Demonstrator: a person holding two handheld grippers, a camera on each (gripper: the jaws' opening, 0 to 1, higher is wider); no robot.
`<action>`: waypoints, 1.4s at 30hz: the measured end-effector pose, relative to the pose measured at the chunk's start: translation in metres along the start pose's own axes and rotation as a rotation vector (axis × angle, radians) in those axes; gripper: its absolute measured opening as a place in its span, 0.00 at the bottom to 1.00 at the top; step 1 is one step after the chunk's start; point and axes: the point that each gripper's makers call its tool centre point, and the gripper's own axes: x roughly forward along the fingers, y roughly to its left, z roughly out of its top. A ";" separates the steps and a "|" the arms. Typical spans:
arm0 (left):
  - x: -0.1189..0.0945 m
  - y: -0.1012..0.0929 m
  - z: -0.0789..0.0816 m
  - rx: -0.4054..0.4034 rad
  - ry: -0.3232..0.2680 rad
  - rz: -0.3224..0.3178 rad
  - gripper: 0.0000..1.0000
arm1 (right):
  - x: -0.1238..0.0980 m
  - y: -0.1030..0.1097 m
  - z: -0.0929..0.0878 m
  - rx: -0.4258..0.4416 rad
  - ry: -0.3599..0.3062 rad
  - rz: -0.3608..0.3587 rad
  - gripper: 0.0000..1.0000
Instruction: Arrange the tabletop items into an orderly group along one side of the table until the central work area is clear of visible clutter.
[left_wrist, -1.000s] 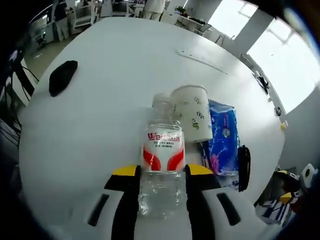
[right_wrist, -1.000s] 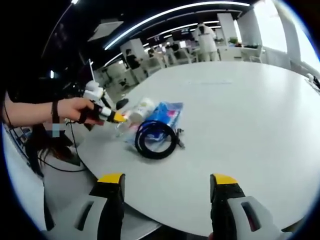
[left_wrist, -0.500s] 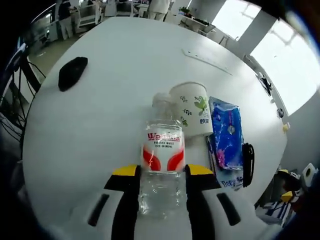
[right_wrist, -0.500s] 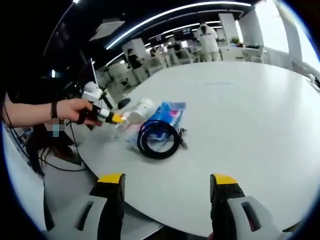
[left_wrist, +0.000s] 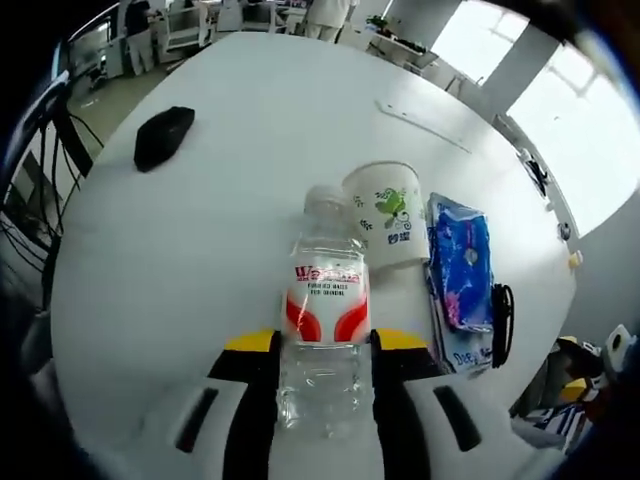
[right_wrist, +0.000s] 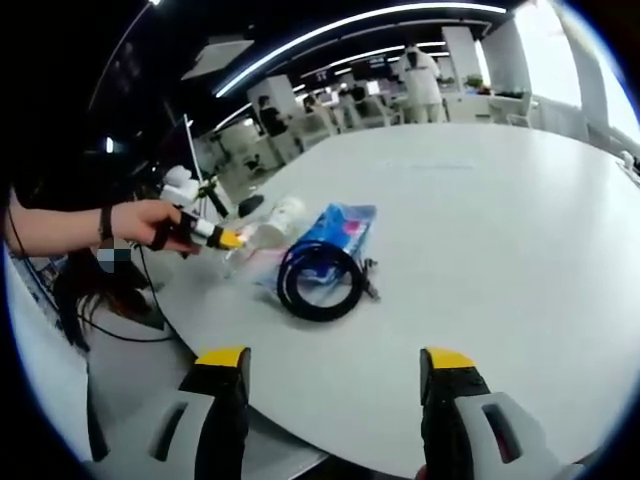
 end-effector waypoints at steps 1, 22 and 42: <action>-0.001 0.001 0.000 -0.003 -0.001 0.000 0.34 | 0.000 0.000 0.000 0.000 -0.001 0.001 0.70; -0.022 0.026 -0.026 -0.002 0.028 0.008 0.34 | 0.007 0.006 0.006 -0.016 0.004 0.018 0.70; -0.050 0.040 -0.076 0.028 0.099 -0.006 0.35 | 0.016 0.013 0.009 -0.035 0.014 0.039 0.70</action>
